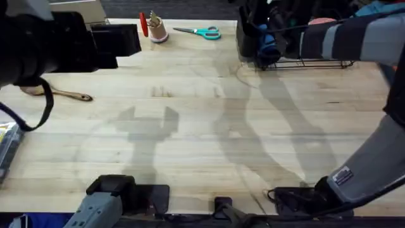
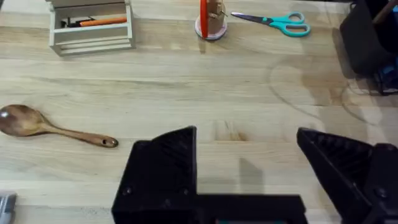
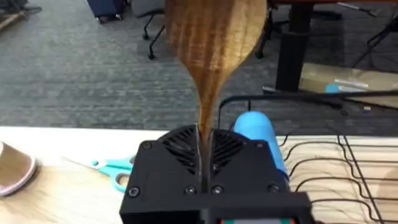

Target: Pick up the spoon on the table one by one and put them onto the rack

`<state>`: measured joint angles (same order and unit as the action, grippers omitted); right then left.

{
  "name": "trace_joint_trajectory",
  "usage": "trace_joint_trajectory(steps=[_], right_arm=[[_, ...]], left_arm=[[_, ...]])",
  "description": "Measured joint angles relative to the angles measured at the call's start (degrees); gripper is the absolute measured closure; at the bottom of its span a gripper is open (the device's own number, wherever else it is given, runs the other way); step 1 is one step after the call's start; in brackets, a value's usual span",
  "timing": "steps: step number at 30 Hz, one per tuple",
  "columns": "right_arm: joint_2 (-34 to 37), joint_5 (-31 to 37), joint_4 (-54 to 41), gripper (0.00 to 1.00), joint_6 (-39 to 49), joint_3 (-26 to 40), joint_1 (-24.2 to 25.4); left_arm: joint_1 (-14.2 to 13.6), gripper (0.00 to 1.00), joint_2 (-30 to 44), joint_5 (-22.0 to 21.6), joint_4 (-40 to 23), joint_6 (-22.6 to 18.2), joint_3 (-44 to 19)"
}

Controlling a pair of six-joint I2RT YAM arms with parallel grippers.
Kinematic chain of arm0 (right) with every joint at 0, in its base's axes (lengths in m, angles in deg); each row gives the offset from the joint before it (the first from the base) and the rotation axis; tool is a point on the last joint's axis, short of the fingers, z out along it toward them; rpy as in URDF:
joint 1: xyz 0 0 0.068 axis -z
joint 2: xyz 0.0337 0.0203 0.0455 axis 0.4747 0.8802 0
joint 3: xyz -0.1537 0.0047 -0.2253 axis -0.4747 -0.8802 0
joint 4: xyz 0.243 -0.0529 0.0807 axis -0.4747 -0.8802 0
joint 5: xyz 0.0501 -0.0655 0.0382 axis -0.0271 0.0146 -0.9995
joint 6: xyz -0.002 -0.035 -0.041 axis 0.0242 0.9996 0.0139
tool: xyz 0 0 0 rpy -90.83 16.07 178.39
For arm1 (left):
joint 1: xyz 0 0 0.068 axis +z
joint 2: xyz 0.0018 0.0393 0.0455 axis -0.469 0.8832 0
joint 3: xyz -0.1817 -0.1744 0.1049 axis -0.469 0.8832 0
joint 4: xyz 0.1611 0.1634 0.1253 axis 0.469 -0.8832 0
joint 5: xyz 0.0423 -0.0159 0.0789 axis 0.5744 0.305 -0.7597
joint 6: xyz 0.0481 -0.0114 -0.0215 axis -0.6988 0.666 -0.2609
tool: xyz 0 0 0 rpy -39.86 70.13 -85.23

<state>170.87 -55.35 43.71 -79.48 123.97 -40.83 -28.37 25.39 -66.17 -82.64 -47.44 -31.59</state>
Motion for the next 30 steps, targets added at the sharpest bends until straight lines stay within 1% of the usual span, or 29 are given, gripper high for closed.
trace_joint_trajectory(steps=[7, 16, 17, 18, 19, 20, 23, 25, 30], right_arm=[[0.0, 0.0, -3.6, 0.969, 0.0, 0.0, -0.1], [0.0, 0.0, -3.9, 0.965, 0.0, 0.0, -0.3], [0.0, 0.0, -3.9, 0.945, -0.1, 0.0, -0.4], [0.0, 0.0, -4.0, 0.901, -0.1, 0.0, -0.5], [0.0, 0.0, -4.0, 0.847, -0.1, 0.0, -0.6], [0.0, 0.0, -3.9, 0.744, 1.0, 0.0, -1.3], [0.0, 0.0, -3.9, 0.609, 2.1, 0.0, -1.6], [0.0, 0.0, -3.9, 0.554, 2.5, 0.0, -1.6], [0.0, 0.3, -3.9, 0.507, 3.2, 0.0, -1.6]], left_arm=[[0.0, 0.007, 0.0, 0.0, 0.0, 0.0, 0.0], [0.0, 0.008, 0.0, 0.0, 0.0, 0.0, 0.0], [0.0, 0.007, 0.0, 0.0, 0.0, 0.0, 0.0], [0.0, 0.007, 0.0, 0.0, 0.0, 0.0, 0.0], [0.0, 0.008, 0.0, 0.0, 0.0, 0.0, 0.0], [0.0, 0.007, 0.0, 0.0, 0.0, 0.0, 0.0], [0.0, 0.007, 0.0, 0.0, 0.0, 0.0, 0.0], [0.0, 0.007, 0.0, 0.0, 0.0, 0.0, 0.0], [0.0, 0.007, 0.0, 0.0, 0.0, 0.0, 0.0]])
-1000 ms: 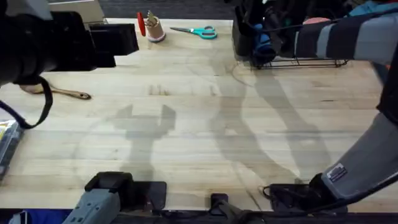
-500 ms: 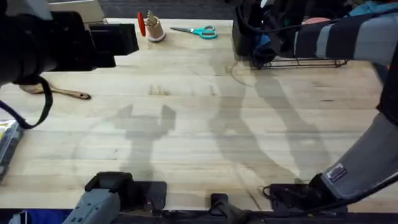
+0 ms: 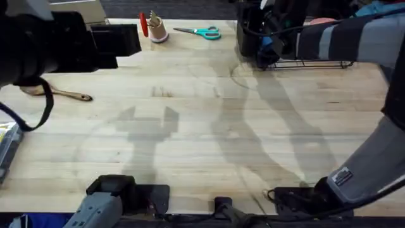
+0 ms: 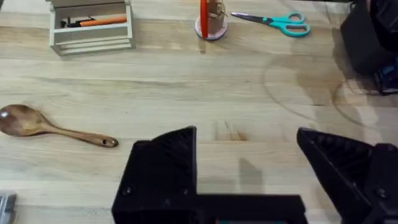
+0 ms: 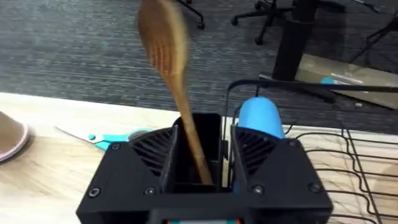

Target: Pick up the spoon on the table one by one and put them onto the rack

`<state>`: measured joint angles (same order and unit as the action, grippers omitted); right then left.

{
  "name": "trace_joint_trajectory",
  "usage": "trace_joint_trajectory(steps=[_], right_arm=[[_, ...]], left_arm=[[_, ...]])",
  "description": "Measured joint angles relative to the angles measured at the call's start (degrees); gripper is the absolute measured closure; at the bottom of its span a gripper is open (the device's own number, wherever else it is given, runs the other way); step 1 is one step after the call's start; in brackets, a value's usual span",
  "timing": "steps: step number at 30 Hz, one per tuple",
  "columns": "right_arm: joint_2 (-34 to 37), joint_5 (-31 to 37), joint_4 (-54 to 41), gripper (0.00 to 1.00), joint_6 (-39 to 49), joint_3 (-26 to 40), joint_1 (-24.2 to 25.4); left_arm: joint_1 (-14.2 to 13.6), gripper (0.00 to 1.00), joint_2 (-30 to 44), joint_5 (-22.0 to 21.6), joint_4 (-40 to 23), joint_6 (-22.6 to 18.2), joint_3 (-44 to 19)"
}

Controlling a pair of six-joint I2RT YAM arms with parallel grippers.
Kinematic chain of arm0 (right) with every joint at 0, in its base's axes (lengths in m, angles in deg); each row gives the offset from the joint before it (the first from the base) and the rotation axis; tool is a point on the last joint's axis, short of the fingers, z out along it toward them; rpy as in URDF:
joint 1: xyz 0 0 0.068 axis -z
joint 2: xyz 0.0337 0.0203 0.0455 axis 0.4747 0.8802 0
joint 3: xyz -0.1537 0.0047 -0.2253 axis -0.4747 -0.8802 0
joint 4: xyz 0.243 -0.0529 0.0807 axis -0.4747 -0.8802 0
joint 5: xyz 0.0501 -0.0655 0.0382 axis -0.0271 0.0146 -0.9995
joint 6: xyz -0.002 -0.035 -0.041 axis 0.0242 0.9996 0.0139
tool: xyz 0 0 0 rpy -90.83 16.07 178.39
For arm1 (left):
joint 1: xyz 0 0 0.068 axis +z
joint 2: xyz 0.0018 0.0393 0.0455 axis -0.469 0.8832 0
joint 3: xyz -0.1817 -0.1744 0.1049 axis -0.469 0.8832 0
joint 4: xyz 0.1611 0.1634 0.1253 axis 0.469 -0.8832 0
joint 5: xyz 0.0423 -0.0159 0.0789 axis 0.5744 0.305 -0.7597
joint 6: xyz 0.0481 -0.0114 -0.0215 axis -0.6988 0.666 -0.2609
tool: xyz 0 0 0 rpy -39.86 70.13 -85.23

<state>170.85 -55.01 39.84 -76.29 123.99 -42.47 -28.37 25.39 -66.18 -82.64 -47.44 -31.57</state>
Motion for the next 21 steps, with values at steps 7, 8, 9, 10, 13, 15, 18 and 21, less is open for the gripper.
trace_joint_trajectory(steps=[7, 8, 9, 10, 13, 15, 18, 21], right_arm=[[-1.5, 1.6, -2.9, 0.430, 1.4, 0.0, 0.0], [-2.3, 1.7, -3.9, 0.424, 1.4, 0.0, 0.0], [-3.2, 1.8, -5.0, 0.410, 1.5, 0.0, 0.0], [-4.4, 1.8, -6.4, 0.399, 1.6, 0.0, 0.0], [-7.8, 1.9, -10.9, 0.376, 1.8, 0.0, 0.0], [-9.9, 1.9, -14.6, 0.336, 1.8, 0.1, 0.0], [-14.4, 2.1, -24.4, 0.013, 2.3, 0.1, 0.0], [-17.0, 2.2, -29.9, 0.009, 2.3, 0.1, 0.0]], left_arm=[[0.0, 0.007, 0.0, 0.0, 0.0, 0.0, 0.0], [0.0, 0.008, 0.0, 0.0, 0.0, 0.0, 0.0], [0.0, 0.007, 0.0, 0.0, 0.0, 0.0, 0.0], [0.0, 0.008, 0.0, 0.0, 0.0, 0.0, 0.0], [0.0, 0.007, 0.0, 0.0, 0.0, 0.0, 0.0], [0.0, 0.007, 0.0, 0.0, 0.0, 0.0, 0.0], [0.0, 0.007, 0.0, 0.0, 0.0, 0.0, 0.0], [0.0, 0.007, 0.0, 0.0, 0.0, 0.0, 0.0]])
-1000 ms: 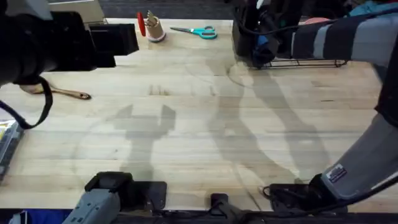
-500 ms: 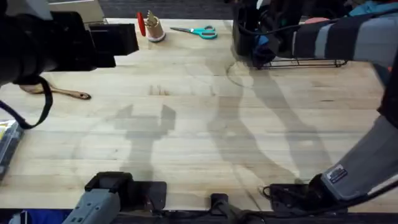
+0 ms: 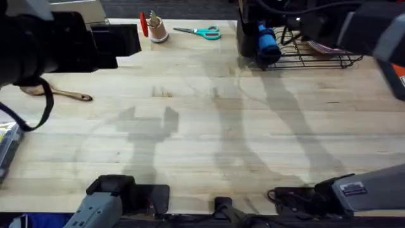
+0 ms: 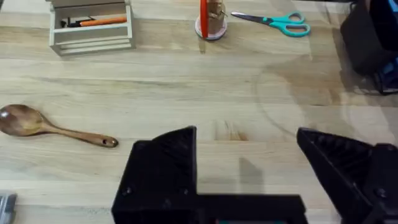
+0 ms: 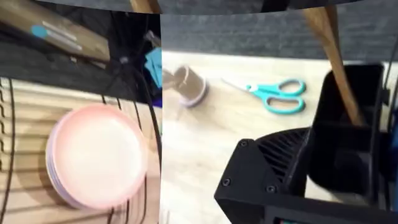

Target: Pick up the spoon on the table one by one and put them onto the rack

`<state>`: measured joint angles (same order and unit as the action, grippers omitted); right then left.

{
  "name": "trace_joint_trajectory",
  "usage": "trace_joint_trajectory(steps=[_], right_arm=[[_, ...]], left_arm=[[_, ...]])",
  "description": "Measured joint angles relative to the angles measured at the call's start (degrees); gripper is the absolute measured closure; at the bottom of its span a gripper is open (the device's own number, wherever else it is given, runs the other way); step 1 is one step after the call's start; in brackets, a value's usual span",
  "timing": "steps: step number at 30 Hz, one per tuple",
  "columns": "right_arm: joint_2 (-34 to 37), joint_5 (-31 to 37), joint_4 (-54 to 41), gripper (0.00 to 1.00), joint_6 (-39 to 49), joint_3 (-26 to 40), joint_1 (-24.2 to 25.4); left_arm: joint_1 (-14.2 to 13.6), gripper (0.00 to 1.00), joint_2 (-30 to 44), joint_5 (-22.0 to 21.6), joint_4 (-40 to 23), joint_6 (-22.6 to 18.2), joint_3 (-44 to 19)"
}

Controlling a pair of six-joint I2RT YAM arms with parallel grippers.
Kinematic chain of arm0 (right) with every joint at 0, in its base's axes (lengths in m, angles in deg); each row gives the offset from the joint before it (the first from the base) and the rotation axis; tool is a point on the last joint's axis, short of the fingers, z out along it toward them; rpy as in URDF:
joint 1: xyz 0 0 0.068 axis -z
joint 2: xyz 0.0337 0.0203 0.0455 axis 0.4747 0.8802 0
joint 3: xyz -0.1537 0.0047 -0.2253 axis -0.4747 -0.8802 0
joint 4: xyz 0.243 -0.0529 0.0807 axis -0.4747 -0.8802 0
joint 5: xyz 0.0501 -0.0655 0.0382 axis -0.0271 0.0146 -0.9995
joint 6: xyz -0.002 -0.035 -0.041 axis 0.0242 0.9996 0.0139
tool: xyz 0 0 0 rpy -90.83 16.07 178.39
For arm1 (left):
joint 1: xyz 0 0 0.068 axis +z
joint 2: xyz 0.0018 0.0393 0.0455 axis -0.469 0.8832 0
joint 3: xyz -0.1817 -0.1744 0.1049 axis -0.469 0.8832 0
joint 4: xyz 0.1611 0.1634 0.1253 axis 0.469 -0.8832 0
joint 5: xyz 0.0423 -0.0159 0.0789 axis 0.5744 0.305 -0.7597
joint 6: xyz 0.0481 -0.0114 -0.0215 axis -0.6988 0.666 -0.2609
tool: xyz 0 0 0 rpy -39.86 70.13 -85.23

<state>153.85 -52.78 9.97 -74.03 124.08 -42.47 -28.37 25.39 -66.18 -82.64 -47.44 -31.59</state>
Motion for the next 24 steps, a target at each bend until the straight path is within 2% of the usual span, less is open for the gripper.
trace_joint_trajectory(steps=[22, 24], right_arm=[[-22.3, 0.0, -35.6, 0.010, 0.0, 0.0, 0.0], [-26.4, 0.0, -41.5, 0.009, 0.0, 0.0, 0.0]], left_arm=[[0.0, 0.007, 0.0, 0.0, -0.7, 0.0, 0.0], [0.0, 0.007, 0.0, 0.0, -1.6, 0.0, 0.0]])
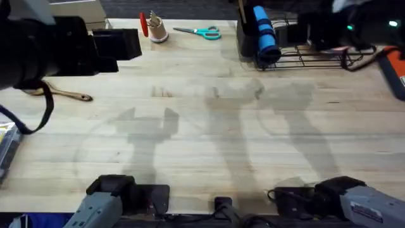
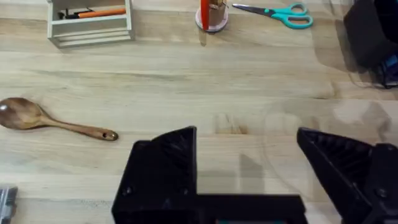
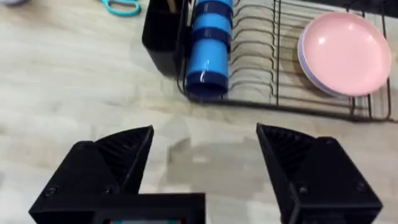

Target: Pick up the spoon on the table one by one and put them onto the rack

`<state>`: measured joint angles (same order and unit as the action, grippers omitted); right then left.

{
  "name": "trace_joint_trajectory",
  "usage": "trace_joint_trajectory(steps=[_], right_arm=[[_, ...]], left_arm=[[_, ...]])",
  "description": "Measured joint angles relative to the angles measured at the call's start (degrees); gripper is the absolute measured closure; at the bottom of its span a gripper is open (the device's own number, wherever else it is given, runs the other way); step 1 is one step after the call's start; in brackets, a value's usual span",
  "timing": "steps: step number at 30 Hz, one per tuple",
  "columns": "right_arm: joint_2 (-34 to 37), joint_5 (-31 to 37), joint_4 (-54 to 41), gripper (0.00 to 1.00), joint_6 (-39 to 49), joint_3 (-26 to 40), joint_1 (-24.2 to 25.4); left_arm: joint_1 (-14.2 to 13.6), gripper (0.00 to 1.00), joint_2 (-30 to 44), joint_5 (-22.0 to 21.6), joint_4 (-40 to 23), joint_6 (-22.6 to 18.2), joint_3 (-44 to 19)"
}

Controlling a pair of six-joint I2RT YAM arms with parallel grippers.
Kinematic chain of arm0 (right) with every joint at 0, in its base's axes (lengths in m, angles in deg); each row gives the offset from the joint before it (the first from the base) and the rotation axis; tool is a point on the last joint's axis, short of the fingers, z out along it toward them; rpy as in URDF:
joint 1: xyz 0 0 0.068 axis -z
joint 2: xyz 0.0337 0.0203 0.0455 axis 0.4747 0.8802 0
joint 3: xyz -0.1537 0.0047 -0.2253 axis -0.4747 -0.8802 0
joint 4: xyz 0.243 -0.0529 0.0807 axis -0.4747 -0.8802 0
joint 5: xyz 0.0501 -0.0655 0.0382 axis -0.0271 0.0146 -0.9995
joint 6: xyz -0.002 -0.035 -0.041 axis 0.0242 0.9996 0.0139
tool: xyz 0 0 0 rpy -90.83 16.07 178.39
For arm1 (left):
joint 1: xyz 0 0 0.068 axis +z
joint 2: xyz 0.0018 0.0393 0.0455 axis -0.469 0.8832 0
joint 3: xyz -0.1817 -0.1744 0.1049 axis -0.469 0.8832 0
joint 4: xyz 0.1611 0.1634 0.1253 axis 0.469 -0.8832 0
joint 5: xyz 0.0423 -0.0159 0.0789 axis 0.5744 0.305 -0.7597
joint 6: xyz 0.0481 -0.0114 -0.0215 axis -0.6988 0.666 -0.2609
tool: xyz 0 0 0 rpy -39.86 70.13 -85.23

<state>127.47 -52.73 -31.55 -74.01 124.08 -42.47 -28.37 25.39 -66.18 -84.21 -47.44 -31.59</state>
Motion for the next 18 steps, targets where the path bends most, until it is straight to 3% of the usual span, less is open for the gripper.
trace_joint_trajectory(steps=[7, 18], right_arm=[[-4.9, 0.0, -8.4, 0.010, 0.0, 0.0, 0.0], [-4.9, 0.0, -8.6, 0.010, 0.0, 0.0, 0.0]], left_arm=[[0.0, 0.008, 0.0, 0.0, -0.1, 0.0, 0.0], [0.0, 0.007, 0.0, -3.9, -0.2, 1.1, 0.0]])
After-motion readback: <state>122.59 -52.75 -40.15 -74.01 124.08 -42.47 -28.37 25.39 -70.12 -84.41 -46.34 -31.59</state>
